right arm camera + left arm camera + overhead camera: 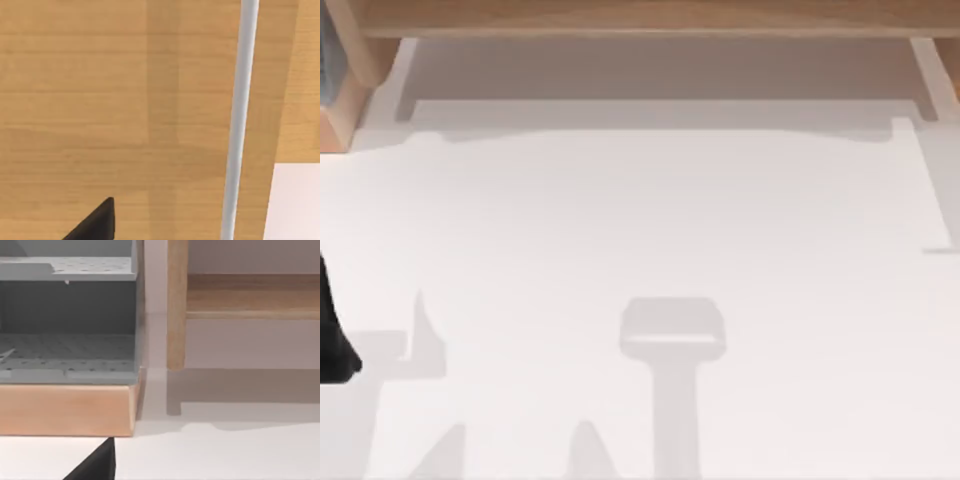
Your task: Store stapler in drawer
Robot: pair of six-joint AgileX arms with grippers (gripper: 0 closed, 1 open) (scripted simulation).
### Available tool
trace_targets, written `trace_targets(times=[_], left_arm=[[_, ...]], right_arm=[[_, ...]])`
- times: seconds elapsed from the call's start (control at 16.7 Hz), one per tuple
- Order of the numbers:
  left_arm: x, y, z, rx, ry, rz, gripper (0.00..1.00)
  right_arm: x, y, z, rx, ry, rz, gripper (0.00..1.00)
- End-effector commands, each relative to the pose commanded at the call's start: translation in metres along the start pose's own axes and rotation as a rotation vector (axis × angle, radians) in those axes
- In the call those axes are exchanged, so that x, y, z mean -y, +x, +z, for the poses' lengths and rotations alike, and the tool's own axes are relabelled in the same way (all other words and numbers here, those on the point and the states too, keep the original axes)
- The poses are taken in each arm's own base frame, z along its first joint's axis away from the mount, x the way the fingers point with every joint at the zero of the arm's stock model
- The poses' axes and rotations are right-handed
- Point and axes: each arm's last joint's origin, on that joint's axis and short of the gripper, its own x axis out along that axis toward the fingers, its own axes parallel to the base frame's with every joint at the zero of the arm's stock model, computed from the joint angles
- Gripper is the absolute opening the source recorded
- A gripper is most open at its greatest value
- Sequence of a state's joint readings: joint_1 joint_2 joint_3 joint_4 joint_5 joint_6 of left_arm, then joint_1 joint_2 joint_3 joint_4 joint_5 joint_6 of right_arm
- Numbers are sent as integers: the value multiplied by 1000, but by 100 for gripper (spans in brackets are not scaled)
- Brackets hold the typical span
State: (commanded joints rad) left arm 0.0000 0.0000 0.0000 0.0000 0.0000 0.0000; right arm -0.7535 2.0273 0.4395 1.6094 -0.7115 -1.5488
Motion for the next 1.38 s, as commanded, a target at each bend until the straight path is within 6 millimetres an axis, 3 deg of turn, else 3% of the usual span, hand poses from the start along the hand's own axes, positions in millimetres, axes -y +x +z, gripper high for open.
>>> trace_targets(times=[0.42,0.72,0.96,1.38], left_arm=[[0,0,0,0,0,0,100],[0,0,0,0,0,0,100],[0,0,0,0,0,0,100],[0,0,0,0,0,0,100]], right_arm=[[-2,1,1,5,3,5,100],[-3,24,2,9,3,7,100],[-3,25,3,9,3,7,100],[-3,25,3,9,3,7,47]])
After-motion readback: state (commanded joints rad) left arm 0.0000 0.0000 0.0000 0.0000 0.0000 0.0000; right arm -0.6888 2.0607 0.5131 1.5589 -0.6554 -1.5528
